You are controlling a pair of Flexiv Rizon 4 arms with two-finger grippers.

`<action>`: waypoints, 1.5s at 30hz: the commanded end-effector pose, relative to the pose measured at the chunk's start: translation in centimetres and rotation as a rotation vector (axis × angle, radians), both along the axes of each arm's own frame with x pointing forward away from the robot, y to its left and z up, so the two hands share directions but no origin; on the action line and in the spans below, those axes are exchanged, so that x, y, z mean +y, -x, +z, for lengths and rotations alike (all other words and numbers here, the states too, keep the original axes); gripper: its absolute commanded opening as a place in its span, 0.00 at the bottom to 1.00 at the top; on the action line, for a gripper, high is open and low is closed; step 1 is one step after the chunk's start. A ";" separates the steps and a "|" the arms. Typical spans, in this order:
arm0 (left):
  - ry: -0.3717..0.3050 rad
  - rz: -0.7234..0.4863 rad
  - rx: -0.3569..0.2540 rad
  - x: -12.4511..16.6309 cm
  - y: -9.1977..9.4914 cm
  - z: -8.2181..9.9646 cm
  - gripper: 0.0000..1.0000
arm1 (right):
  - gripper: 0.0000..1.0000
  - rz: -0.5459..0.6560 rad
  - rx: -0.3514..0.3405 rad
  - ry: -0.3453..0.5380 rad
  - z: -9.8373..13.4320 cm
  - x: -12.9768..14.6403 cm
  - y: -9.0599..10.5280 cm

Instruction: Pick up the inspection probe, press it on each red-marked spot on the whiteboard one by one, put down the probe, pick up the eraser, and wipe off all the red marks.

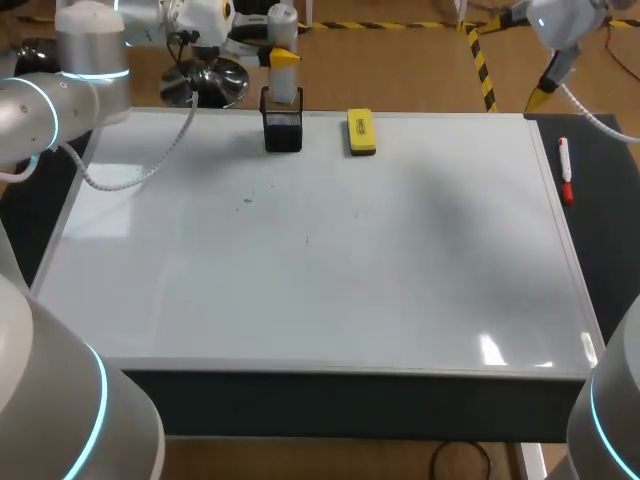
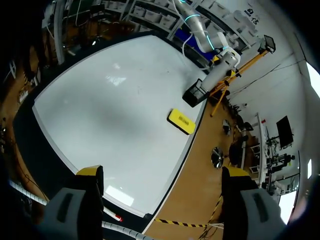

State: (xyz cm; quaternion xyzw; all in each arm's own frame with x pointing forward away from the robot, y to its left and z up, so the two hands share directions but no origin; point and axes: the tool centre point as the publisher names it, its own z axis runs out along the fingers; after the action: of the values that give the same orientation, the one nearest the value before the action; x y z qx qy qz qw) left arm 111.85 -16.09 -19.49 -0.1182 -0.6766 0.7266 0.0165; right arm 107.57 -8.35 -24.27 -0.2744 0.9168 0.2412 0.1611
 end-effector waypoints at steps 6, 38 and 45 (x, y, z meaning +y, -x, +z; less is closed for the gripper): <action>0.016 0.014 0.051 0.3 -0.9 -2.0 0.00 | 1.00 0.001 0.001 0.004 0.0 0.0 0.0; 0.079 0.078 0.134 0.5 -3.1 -7.3 0.00 | 1.00 0.001 0.001 0.004 0.0 0.0 0.0; 0.077 0.082 0.144 0.6 -3.2 -8.1 0.00 | 1.00 0.001 0.001 0.004 0.0 0.0 0.0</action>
State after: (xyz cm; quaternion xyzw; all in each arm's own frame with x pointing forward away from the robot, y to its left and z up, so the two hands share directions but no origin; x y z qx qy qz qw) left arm 114.23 -15.52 -27.13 -0.0317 -0.6534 0.7560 0.0232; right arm 107.57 -8.35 -24.28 -0.2744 0.9168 0.2412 0.1612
